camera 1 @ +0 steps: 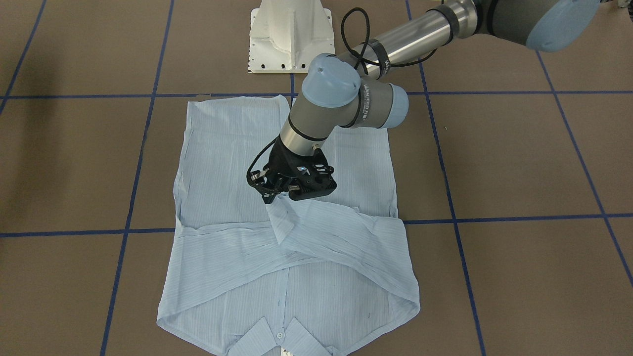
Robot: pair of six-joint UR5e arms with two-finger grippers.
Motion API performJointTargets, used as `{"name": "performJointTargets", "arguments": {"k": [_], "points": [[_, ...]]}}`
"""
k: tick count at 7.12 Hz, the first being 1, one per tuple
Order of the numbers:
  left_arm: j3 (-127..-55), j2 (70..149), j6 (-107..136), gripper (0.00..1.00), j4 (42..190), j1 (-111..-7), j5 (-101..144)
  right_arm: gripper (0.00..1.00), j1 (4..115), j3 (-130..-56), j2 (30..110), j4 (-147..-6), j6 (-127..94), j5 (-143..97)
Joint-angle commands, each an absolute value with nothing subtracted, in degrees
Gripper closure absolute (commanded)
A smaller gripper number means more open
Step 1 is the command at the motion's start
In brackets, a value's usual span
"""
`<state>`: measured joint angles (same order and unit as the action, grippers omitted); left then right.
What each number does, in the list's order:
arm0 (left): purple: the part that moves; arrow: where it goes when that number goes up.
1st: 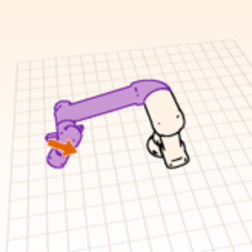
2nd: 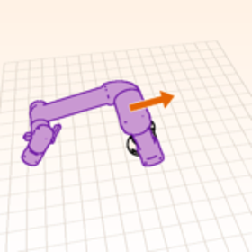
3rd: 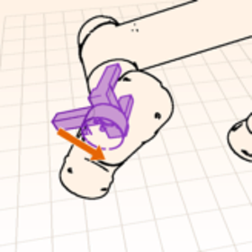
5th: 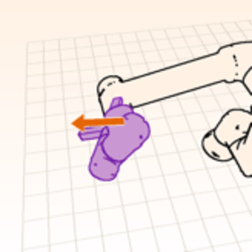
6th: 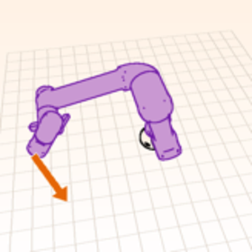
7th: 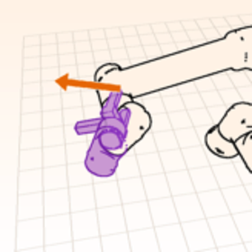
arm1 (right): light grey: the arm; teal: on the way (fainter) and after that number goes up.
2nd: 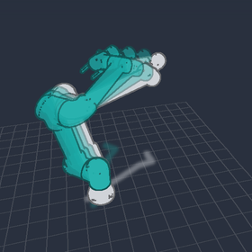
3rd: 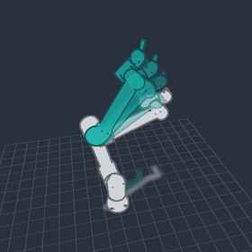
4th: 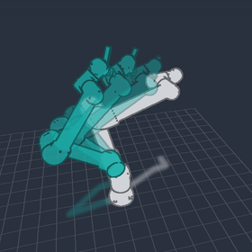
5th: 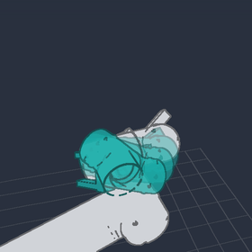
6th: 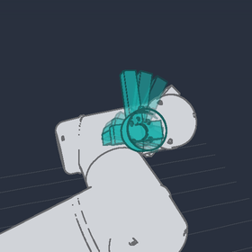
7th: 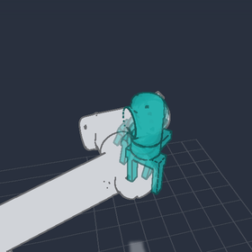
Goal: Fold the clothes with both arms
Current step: 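Carry the sleeve with the left gripper across the shirt over the first sleeve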
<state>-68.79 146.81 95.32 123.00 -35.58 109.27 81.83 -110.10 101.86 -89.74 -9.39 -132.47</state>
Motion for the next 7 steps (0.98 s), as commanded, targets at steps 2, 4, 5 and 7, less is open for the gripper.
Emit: {"name": "performJointTargets", "arguments": {"k": [2, 4, 5, 7], "points": [[-66.7, 147.8, 89.2, 0.00, 126.3, -31.0, 104.8, 0.00, 81.7, -110.0, 101.8, -89.7, -9.9, -132.5], [-68.1, 147.0, 82.9, 0.00, 123.2, -31.0, 108.8, 0.00, 81.7, -110.2, 101.5, -89.7, -10.1, -132.5], [-74.1, 143.7, 77.4, 0.00, 117.4, -31.3, 110.8, 0.00, 81.7, -110.7, 101.3, -89.6, -11.8, -132.5], [-90.2, 134.3, 69.3, 0.00, 105.7, -31.5, 111.0, 0.00, 80.4, -112.7, 101.0, -89.5, -15.2, -133.4]]}}
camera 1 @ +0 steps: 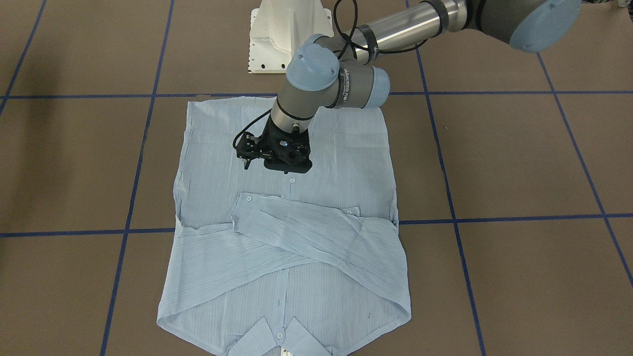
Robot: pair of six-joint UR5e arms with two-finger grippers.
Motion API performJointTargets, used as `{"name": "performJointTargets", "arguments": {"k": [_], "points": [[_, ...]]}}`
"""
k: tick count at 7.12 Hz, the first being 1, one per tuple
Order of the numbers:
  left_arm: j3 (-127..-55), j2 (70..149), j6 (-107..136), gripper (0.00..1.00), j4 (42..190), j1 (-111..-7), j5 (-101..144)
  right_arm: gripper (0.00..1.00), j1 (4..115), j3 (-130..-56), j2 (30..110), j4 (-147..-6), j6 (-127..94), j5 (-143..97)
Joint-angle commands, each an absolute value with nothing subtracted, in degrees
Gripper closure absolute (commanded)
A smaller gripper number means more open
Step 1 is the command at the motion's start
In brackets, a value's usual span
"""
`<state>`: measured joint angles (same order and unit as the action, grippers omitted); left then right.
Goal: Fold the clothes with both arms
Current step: 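Release the sleeve and move the left gripper to the shirt's near hem corner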
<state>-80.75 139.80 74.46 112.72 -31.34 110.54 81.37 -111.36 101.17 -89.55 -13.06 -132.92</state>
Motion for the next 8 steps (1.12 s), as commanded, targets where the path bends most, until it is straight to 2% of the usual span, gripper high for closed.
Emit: {"name": "performJointTargets", "arguments": {"k": [1, 2, 4, 5, 6, 8], "points": [[-98.1, 128.6, 64.8, 0.00, 103.4, -32.2, 112.3, 0.00, 77.0, -114.6, 101.0, -86.6, -21.8, -133.3], [-105.8, 121.8, 61.6, 0.00, 103.4, -32.4, 112.8, 0.00, 72.2, -115.1, 101.7, -78.5, -32.2, -133.2], [-114.5, 111.5, 60.8, 0.00, 103.3, -33.1, 112.9, 0.00, 60.0, -117.0, 102.0, -68.5, -51.1, -129.6], [-118.5, 105.4, 61.0, 0.00, 103.4, -33.1, 112.6, 0.00, 51.6, -121.1, 102.7, -67.2, -61.2, -123.5], [-119.6, 102.3, 62.0, 0.00, 103.9, -33.0, 112.1, 0.00, 43.2, -124.6, 103.4, -67.2, -69.4, -117.3], [-119.5, 100.3, 70.0, 0.00, 107.0, -29.5, 107.5, 0.00, 27.2, -126.4, 103.2, -67.1, -81.9, -103.2]]}}
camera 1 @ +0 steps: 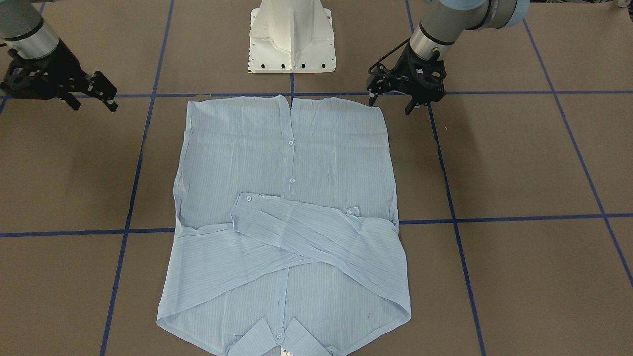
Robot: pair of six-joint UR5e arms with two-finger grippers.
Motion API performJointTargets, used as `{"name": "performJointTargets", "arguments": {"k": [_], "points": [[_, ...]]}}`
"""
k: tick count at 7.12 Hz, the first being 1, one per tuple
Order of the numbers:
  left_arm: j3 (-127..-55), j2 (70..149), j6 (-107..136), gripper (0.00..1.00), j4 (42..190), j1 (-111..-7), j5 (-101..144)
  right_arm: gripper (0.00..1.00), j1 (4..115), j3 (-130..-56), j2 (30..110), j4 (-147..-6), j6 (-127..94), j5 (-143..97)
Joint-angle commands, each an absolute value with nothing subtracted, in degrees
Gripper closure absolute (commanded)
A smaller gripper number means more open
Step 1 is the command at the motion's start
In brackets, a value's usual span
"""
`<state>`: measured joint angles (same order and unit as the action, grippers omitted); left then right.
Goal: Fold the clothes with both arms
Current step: 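Release the sleeve and move the left gripper to the shirt's near hem corner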
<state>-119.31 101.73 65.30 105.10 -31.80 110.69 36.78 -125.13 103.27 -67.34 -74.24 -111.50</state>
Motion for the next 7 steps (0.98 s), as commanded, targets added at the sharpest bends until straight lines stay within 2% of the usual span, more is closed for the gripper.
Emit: {"name": "performJointTargets", "arguments": {"k": [1, 5, 7], "points": [[-118.4, 100.3, 71.0, 0.00, 107.0, -27.3, 106.0, 0.00, 24.9, -126.6, 103.0, -67.1, -83.5, -101.4], [-113.9, 100.7, 76.6, 0.01, 107.0, -20.8, 101.3, 0.00, 24.3, -126.5, 102.9, -67.1, -83.5, -101.3], [-111.8, 101.8, 76.6, 0.10, 107.0, -20.2, 100.1, 0.00, 24.2, -126.5, 102.8, -67.1, -83.6, -101.4]]}}
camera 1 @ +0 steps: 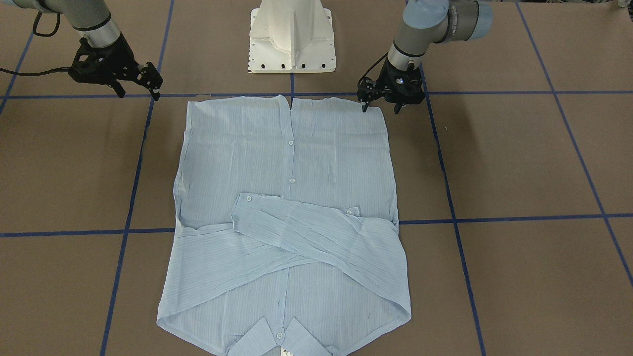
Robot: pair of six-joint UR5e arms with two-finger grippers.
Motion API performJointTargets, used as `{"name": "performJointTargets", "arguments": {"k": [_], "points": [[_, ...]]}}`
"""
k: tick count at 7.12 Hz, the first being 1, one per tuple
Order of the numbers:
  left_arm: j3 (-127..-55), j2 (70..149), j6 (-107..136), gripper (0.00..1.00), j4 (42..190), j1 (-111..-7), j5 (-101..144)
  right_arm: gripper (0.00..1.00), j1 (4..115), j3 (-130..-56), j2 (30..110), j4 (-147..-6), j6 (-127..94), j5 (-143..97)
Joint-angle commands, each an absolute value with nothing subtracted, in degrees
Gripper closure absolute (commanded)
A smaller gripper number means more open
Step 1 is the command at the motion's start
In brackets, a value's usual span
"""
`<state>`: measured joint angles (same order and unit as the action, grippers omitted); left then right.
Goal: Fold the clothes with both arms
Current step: 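Release the sleeve and move the left gripper to the shirt's near hem corner, then grasp one hem corner with the left gripper while the right grasps the other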
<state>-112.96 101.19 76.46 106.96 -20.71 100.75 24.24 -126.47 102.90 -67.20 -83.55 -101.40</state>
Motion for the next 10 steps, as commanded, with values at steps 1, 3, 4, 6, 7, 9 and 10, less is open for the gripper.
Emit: {"name": "performJointTargets", "arguments": {"k": [1, 3, 4, 6, 7, 9, 10], "points": [[-111.6, 101.8, 76.6, 0.16, 107.0, -20.2, 100.2, 0.00, 24.1, -126.5, 102.8, -67.1, -83.5, -101.3], [-111.3, 102.0, 76.6, 0.26, 107.0, -20.2, 100.2, 0.00, 24.1, -126.5, 102.8, -67.1, -83.5, -101.3], [-111.3, 101.9, 76.7, 0.31, 107.0, -20.2, 100.2, 0.00, 24.1, -126.5, 102.8, -67.1, -83.6, -101.3], [-111.2, 101.9, 76.7, 0.31, 107.0, -20.0, 100.3, 0.00, 24.1, -126.5, 102.8, -67.1, -83.5, -101.3], [-110.5, 102.0, 76.7, 0.31, 107.0, -19.3, 100.3, 0.00, 24.1, -126.5, 102.9, -67.1, -83.5, -101.3], [-109.5, 102.8, 78.3, 0.40, 107.0, -18.6, 100.3, 0.00, 24.0, -126.4, 102.9, -67.1, -83.5, -101.3], [-109.5, 103.0, 78.4, 0.63, 107.1, -18.6, 100.3, 0.00, 24.0, -126.5, 102.9, -67.1, -83.5, -101.3]]}}
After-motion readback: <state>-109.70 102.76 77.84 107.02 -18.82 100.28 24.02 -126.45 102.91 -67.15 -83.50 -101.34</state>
